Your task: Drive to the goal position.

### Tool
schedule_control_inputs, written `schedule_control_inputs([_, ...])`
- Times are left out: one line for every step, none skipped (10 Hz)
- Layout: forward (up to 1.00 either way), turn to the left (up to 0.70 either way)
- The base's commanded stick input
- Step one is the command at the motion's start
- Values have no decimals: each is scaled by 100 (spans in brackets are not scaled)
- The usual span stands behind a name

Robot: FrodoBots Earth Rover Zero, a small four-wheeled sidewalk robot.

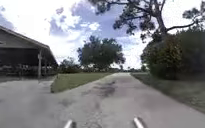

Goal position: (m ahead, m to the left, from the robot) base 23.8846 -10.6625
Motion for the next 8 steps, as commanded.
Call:
schedule_control_inputs([70, 0])
schedule_control_inputs([70, 0])
schedule_control_inputs([70, 0])
schedule_control_inputs([70, 0])
schedule_control_inputs([70, -3])
schedule_control_inputs([70, -9])
schedule_control_inputs([70, -19])
schedule_control_inputs([70, -35])
